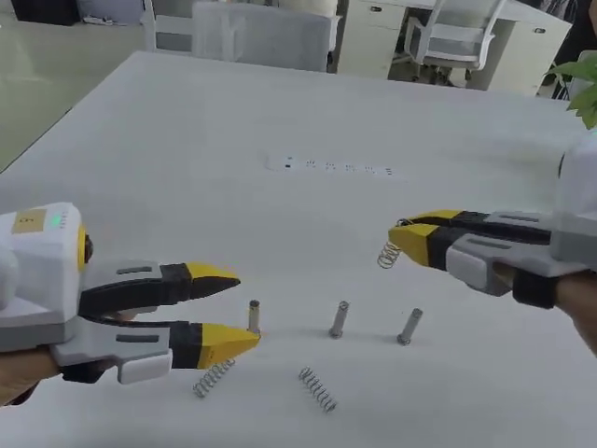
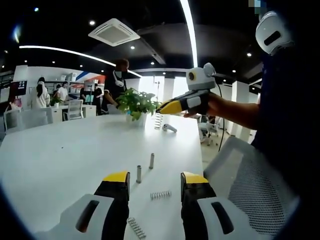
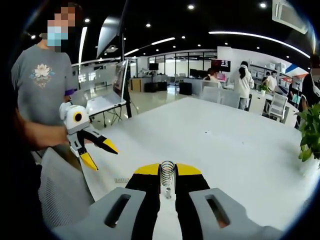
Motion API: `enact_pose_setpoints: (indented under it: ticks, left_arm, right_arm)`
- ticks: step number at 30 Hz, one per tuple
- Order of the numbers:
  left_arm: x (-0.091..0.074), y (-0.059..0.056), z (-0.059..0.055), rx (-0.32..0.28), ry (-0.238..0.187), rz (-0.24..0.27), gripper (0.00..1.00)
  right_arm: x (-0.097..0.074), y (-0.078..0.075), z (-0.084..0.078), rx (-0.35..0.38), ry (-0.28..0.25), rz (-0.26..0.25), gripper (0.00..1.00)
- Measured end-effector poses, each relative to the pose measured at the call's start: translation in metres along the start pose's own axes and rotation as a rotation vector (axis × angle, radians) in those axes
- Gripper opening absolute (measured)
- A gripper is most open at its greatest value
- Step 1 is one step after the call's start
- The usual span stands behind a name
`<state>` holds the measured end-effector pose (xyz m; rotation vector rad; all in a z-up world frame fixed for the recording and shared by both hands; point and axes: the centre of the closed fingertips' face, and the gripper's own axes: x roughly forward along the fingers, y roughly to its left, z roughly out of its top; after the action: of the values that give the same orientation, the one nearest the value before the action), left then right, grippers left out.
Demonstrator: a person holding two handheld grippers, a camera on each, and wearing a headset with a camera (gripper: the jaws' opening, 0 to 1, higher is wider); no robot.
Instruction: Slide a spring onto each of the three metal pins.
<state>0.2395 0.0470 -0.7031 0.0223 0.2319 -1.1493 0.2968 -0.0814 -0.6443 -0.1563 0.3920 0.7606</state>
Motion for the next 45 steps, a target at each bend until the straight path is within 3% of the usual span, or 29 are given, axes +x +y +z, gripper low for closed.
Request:
enact_pose_setpoints:
  ticks: [8,17,24,45]
  left_arm:
    - [-0.008,0.003,-0.004,-0.018,-0.004,0.026,0.39]
    - [-0.011,0.004,-0.007,-0.03,-0.007,0.041,0.4]
    - [-0.012,0.003,-0.007,-0.032,-0.008,0.044,0.4]
    - [-0.012,0.004,-0.009,-0.033,0.01,0.045,0.38]
  right_arm:
    - [-0.003,-0.033,-0.024,0.016,0.038,-0.085,0.07]
    - [0.011,-0.047,-0.067,0.015,0.12,-0.108,0.07]
    - [0.02,-0.055,-0.087,0.024,0.142,-0.114,0.07]
    - [0.028,-0.064,-0.101,0.072,0.116,-0.109,0.07]
